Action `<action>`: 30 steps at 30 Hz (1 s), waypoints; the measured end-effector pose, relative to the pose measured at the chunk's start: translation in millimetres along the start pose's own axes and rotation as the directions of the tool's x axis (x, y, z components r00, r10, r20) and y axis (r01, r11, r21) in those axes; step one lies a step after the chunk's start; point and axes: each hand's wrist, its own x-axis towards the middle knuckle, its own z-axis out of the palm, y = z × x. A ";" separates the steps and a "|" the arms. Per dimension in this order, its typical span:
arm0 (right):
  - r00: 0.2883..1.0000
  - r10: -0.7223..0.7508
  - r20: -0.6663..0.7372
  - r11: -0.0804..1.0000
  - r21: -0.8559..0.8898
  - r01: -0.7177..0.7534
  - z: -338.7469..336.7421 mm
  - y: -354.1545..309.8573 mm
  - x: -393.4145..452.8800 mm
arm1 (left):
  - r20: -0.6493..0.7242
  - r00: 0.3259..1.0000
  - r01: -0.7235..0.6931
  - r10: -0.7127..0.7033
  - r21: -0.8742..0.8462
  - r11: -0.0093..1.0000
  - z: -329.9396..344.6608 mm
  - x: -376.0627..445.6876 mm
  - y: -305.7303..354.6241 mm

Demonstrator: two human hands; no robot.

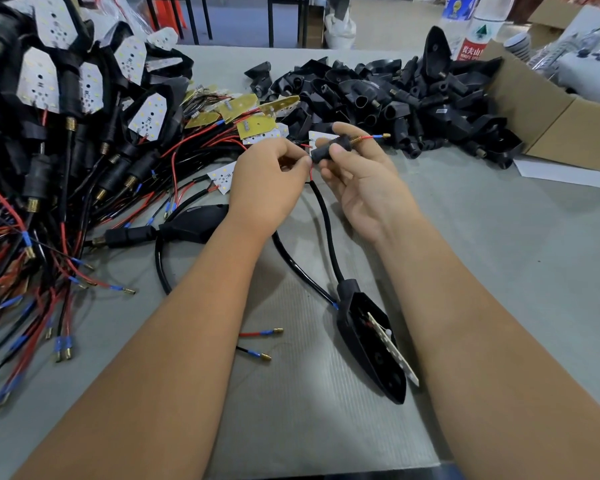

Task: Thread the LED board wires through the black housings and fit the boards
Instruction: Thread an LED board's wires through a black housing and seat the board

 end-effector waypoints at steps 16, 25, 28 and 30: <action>0.994 0.064 -0.090 0.990 0.134 -0.052 0.4 2.5 3.8 | -0.083 0.989 0.106 -0.124 -0.191 0.976 -0.2 1.2 -0.7; 0.994 0.075 -0.078 0.991 0.121 -0.065 -0.8 3.2 4.6 | -0.028 0.990 0.127 -0.141 -0.282 0.951 4.1 -1.1 3.0; 0.992 0.071 -0.105 0.987 0.149 -0.054 -1.0 2.7 5.0 | -0.081 0.977 0.163 -0.199 -0.327 0.931 2.6 -0.2 0.1; 0.992 0.067 -0.108 0.988 0.149 -0.051 -0.8 3.5 4.7 | -0.082 0.974 0.176 -0.213 -0.322 0.930 2.1 0.3 -1.8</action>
